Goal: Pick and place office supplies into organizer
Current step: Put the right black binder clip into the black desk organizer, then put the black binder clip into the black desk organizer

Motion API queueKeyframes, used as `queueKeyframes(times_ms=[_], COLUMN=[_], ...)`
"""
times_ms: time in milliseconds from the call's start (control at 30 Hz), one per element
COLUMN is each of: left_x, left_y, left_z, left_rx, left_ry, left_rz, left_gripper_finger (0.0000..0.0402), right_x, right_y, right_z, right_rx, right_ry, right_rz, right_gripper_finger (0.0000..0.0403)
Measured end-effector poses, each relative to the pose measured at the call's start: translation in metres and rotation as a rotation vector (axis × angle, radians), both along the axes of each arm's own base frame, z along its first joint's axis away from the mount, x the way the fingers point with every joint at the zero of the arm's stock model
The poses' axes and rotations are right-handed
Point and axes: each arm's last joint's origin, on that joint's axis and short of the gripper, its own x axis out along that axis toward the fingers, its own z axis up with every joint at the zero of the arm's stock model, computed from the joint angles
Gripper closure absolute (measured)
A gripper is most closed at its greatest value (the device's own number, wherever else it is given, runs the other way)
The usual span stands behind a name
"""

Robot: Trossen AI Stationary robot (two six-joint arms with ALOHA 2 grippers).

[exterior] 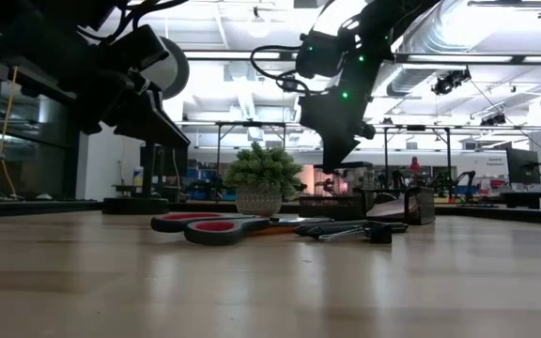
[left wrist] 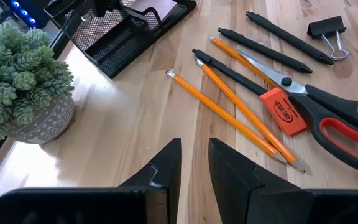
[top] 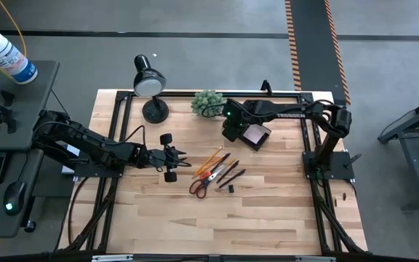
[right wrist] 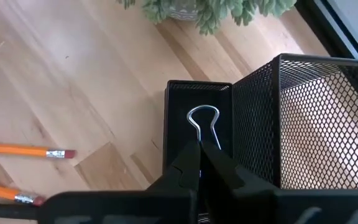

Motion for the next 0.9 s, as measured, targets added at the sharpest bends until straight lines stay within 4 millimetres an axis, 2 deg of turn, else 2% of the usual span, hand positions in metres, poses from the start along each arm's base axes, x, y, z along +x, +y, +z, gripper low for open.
queueKeyframes(times_ms=[300,900], left_x=[-0.0007,-0.0017], left_y=[0.0,0.0002], left_z=[-0.0009,-0.0021], left_rx=[0.001,0.003], left_ry=[0.013,0.03], left_rz=[0.0,0.0], left_gripper_finger=[0.0334,0.0334], right_x=[0.001,0.0032], right_y=[-0.0002,-0.0016], right_z=[0.0004,-0.0035], right_rx=[-0.005,-0.032], right_ry=[-0.005,0.009], right_rz=[0.02,0.026], right_gripper_finger=[0.0398,0.0332])
